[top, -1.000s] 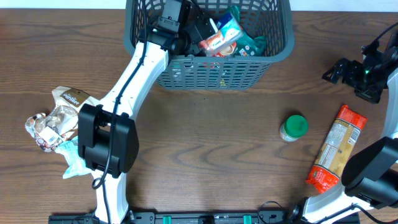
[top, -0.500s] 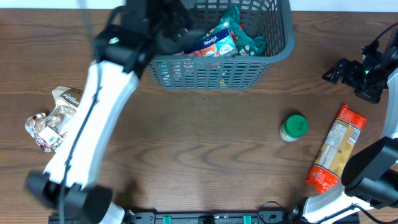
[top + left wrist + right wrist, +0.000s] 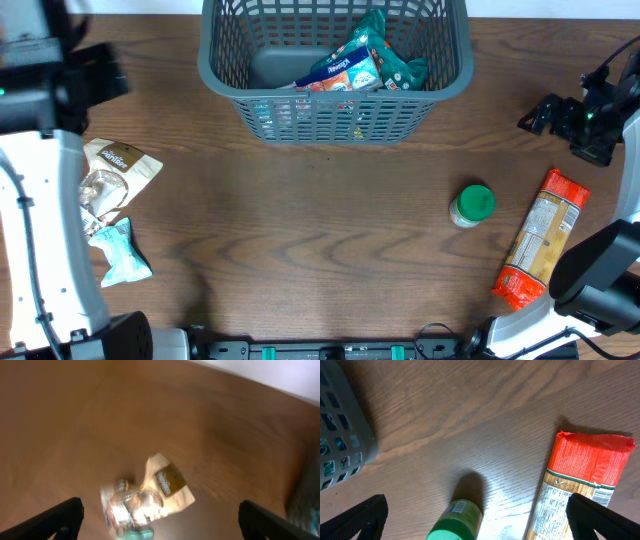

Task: Pack container
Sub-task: 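Move the left gripper back and grasp the brown snack pouch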

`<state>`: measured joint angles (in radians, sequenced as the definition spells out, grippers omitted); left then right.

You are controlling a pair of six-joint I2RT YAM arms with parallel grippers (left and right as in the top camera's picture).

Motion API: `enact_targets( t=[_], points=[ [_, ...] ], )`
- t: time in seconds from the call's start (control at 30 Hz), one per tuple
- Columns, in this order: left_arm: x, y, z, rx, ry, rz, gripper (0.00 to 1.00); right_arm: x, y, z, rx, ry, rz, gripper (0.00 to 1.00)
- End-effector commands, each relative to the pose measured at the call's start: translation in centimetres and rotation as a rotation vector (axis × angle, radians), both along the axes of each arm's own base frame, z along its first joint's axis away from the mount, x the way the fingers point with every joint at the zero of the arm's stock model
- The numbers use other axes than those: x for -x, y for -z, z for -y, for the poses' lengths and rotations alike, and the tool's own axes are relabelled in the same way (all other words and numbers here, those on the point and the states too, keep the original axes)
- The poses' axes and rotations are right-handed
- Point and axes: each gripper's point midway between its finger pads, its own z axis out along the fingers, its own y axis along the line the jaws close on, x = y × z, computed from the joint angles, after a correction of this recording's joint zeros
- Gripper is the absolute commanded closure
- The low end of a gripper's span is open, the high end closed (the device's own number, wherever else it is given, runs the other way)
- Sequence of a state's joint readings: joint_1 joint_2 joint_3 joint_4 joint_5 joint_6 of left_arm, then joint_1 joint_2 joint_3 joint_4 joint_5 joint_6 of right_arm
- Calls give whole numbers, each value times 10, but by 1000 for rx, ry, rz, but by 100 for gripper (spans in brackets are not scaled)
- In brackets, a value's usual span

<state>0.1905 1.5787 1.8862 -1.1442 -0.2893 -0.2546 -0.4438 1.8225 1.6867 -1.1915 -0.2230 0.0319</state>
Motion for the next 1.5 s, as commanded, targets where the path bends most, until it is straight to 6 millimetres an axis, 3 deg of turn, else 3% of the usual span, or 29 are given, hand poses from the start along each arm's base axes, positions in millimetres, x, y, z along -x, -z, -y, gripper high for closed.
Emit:
enact_targets(
  t=[0.0,0.17,0.33,0.5,0.73,0.97,1.47],
  points=[
    [20,21,-30,334,-637,249,1,0,2,1,10,-20,-4,1],
    [23,41,-30,666,-1095,444,1,1,2,0,8,-20,-8,1],
    [23,63,-30,760,-1347,515,1,2,3,-1,6,-21,-11,1],
    [18,104,-35,757,-1510,475,1,1,3,-5,6,-33,-13,1],
    [12,162,-43,680,-1600,334,1,2,3,-7,4,-36,-18,1],
    [12,204,-48,700,-1722,236,1,4,3,-7,0,-36,-26,1],
    [32,254,-76,635,-1856,132,1,5,4,-8,-2,-36,-31,1]
  ],
)
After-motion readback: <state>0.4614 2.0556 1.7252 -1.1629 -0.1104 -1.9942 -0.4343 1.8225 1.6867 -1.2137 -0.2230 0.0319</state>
